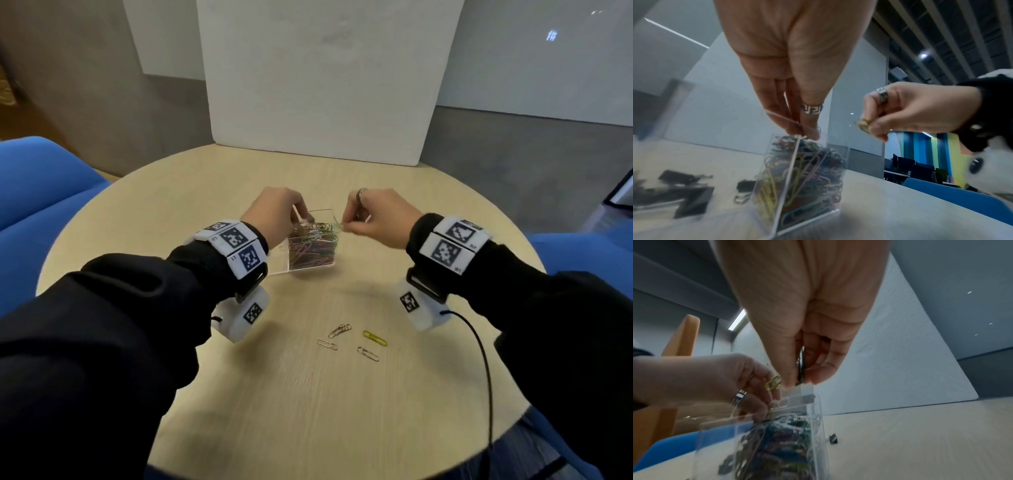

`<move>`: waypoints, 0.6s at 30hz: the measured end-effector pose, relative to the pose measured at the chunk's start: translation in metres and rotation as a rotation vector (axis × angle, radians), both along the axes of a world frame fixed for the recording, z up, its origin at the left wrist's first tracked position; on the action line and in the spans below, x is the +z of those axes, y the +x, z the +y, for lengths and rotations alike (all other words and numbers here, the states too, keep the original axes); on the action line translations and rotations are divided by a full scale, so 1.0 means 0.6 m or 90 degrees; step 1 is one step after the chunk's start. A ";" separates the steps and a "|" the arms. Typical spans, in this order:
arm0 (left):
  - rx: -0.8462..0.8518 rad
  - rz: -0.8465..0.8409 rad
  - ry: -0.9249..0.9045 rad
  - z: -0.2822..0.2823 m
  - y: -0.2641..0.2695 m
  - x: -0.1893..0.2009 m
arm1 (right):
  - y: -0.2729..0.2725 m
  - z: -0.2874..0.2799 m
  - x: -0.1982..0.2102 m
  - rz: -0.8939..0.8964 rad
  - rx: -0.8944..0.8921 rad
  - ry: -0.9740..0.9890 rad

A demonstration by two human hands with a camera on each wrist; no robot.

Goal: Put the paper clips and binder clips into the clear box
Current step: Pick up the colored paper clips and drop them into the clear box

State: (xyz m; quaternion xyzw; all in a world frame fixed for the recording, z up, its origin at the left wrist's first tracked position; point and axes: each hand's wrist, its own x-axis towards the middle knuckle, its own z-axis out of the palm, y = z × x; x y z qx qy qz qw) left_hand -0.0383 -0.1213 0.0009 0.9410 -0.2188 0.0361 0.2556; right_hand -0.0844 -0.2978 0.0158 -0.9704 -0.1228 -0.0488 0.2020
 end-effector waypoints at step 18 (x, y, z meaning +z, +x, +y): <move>-0.059 -0.083 -0.038 0.037 -0.042 -0.020 | 0.010 0.017 -0.009 -0.037 -0.046 0.051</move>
